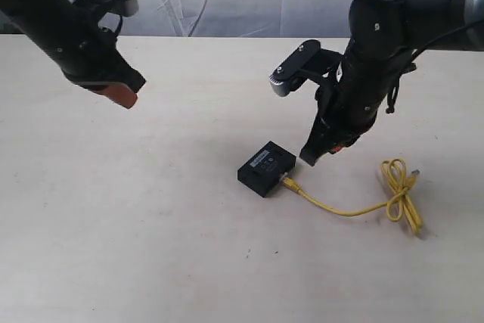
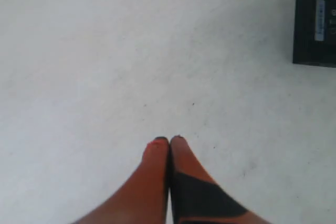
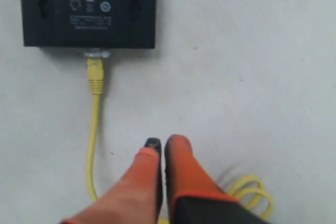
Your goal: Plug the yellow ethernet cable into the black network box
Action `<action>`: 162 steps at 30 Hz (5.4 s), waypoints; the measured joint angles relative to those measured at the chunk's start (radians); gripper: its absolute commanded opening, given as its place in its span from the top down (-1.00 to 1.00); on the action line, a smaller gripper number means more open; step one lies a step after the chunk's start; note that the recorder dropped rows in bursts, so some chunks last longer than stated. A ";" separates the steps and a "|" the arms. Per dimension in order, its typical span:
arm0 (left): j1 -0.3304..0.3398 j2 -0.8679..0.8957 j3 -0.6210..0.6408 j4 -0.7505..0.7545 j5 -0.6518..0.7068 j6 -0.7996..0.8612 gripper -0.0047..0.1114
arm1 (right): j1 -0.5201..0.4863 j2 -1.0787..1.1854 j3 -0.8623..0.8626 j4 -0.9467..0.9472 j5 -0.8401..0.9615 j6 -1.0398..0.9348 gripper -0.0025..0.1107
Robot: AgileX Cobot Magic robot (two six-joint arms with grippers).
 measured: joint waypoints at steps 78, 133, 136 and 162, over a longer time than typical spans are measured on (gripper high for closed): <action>0.118 -1.633 1.001 0.165 -0.820 -0.263 0.92 | -0.434 -1.494 0.872 0.106 -0.829 0.147 0.96; 0.246 -1.780 1.326 0.293 -0.728 -0.580 0.92 | -0.434 -1.496 0.872 0.110 -0.829 0.147 0.96; 0.246 -1.780 1.326 0.293 -0.726 -0.580 0.92 | -0.434 -1.496 0.872 0.110 -0.829 0.149 0.96; 0.246 -1.780 1.326 0.293 -0.726 -0.578 0.92 | -0.434 -1.496 0.872 0.110 -0.831 0.150 0.96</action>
